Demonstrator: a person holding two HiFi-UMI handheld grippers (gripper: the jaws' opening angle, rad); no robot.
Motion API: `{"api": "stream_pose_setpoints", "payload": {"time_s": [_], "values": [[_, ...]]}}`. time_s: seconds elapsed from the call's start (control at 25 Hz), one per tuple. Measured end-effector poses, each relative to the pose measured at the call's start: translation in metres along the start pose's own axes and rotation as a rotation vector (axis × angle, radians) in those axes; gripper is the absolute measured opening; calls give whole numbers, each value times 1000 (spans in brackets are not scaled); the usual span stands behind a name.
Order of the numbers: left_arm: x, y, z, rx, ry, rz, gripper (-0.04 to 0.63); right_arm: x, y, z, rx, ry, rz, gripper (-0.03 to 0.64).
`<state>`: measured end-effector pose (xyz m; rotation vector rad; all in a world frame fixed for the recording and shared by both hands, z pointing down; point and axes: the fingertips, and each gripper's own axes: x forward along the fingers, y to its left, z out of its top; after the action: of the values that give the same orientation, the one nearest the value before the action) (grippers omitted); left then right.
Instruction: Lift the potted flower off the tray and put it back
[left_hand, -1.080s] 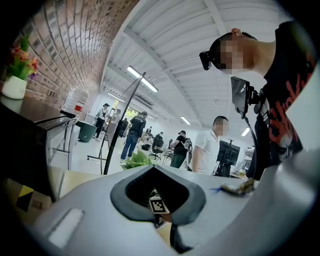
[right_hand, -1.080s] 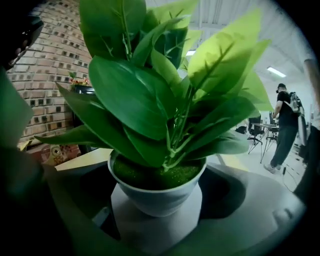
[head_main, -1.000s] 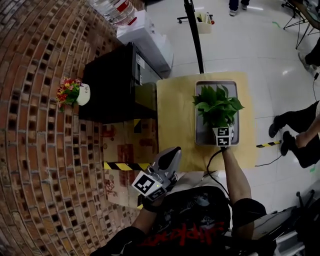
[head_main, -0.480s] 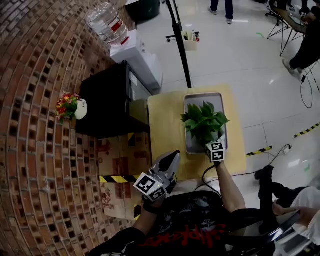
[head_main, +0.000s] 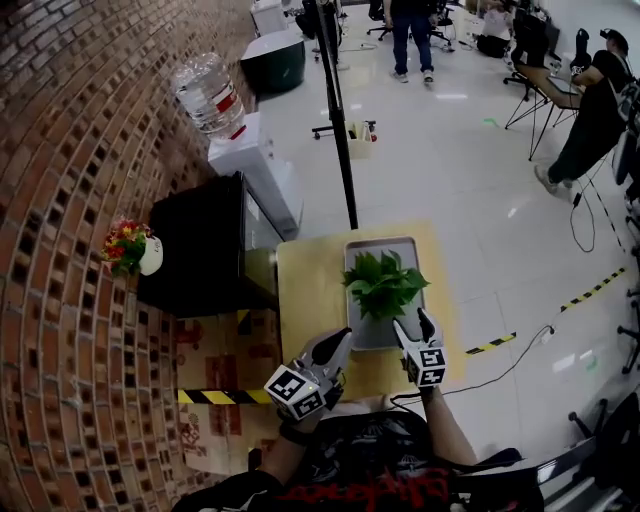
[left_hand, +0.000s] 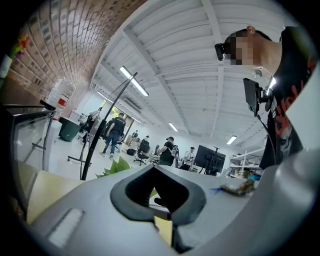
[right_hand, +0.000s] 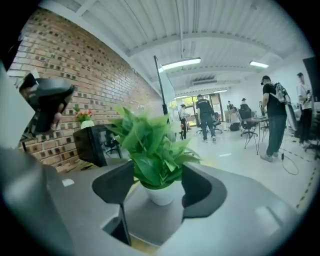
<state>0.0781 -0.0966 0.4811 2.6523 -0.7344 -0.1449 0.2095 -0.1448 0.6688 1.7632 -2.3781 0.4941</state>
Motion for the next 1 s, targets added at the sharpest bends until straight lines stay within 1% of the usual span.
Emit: {"api": "stream_pose_setpoints", "payload": {"time_s": [0.04,0.12,0.16,0.24,0.28,0.36,0.44,0.56,0.72,0.84,1.0], "values": [[2,0,0,-2,-2,-9,0,-7,6,14,-26,-23,10,266],[5,-2,0,-6,-2,-31,0,-20,24,44,-75,-70,43,220],[5,-5,0,-7,0,-43,0,-27,34,60,-83,-101,64,200],[8,-11,-3,-5,3,-74,0,-44,50,96,-63,-185,105,136],[10,-15,-4,-1,3,-93,0,-52,56,115,-62,-230,116,121],[14,-23,-3,11,-1,-131,0,-66,67,150,-99,-304,120,67],[19,-29,0,27,-7,-155,0,-76,78,176,-145,-346,119,6],[23,-36,9,55,-15,-175,0,-84,94,199,-164,-366,136,2],[21,-38,15,96,-15,-177,0,-91,120,217,-183,-395,198,2],[17,-33,15,94,-15,-159,0,-91,134,222,-203,-394,227,2],[12,-28,20,83,-41,-143,0,-82,144,218,-212,-363,265,2]]}}
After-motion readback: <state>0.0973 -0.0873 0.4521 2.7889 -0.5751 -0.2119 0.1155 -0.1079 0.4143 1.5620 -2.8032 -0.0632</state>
